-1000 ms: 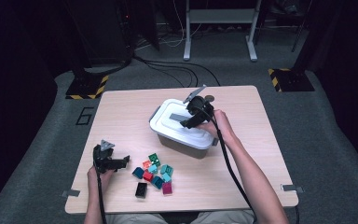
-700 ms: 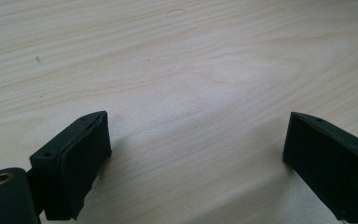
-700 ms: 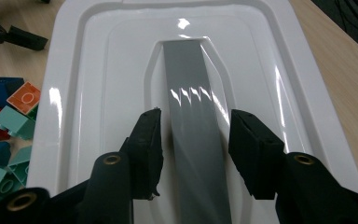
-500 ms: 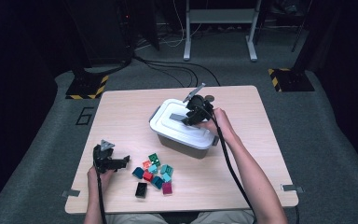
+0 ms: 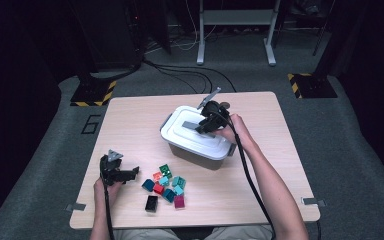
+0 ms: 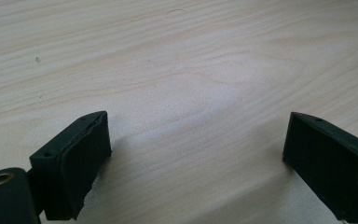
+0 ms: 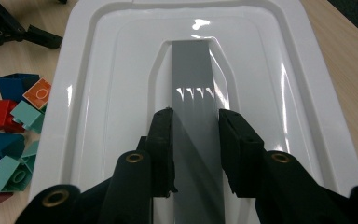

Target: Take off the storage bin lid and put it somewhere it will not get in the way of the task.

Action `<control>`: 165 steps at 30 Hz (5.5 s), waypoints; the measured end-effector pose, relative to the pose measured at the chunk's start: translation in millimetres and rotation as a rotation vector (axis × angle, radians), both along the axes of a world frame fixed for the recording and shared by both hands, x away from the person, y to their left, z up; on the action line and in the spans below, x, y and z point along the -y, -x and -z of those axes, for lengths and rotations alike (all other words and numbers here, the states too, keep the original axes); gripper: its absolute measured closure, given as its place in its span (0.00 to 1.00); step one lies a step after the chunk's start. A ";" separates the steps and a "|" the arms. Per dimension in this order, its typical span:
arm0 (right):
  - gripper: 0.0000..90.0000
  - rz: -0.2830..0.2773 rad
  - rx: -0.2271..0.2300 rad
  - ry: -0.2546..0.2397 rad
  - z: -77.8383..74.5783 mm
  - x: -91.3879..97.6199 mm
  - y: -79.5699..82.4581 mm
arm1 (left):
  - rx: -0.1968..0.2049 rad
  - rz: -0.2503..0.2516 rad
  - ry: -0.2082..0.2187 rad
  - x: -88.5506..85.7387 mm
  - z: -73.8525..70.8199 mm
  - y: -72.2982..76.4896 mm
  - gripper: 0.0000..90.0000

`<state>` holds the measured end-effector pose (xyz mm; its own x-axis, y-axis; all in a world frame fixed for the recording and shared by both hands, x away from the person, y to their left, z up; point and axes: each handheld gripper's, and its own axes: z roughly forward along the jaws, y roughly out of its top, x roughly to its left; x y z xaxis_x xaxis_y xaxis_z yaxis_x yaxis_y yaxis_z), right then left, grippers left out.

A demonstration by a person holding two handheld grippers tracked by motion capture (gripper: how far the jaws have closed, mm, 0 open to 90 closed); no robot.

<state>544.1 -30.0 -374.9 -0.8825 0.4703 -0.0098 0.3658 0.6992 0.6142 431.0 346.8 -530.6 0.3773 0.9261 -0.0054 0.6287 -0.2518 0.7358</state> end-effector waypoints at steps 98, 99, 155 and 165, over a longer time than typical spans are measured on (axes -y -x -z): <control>0.74 0.310 0.129 -0.085 -45.9 92.1 26.6 | 0.000 -0.001 0.000 0.1 0.0 0.1 0.08; 0.74 0.323 0.127 -0.088 -46.1 94.2 26.7 | 0.000 0.000 0.000 0.1 0.0 0.1 0.08; 0.74 0.779 0.051 -0.095 23.1 186.1 -1.3 | 0.001 -0.002 0.000 0.2 0.0 0.2 0.08; 0.74 0.796 0.019 -0.081 50.7 178.0 -7.3 | 0.001 -0.002 0.000 0.2 0.0 0.2 0.08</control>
<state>551.4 -208.0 -425.5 -0.2821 0.9586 0.0398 0.7253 0.1859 0.6628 430.8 346.6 -530.6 0.3759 0.9266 -0.0052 0.6286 -0.2509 0.7362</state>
